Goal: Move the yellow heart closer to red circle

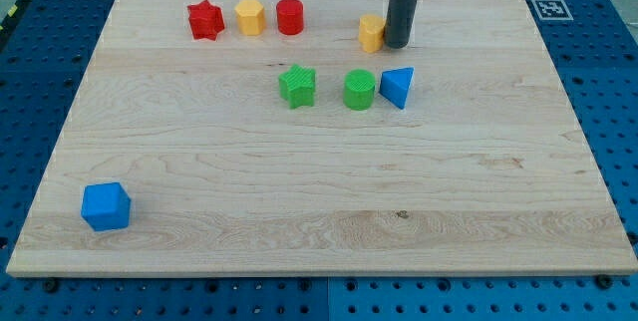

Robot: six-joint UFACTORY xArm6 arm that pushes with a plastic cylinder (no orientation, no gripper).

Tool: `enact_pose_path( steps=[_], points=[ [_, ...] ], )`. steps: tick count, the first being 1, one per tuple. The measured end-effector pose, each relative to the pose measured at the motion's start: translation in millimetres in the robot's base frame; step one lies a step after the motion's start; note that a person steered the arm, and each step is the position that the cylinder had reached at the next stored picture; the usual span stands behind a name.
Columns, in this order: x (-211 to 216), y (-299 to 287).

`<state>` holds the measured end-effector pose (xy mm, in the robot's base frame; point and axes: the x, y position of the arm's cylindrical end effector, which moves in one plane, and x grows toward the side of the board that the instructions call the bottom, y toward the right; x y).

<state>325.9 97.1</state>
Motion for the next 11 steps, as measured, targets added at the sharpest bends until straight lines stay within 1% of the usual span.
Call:
enact_pose_path(
  steps=[1, 2, 3, 5, 7, 9, 10, 11],
  points=[
    [22, -1],
    [25, -5],
    [24, -5],
    [8, -6],
    [-8, -41],
    [-9, -54],
    [1, -46],
    [8, -6]
  ],
)
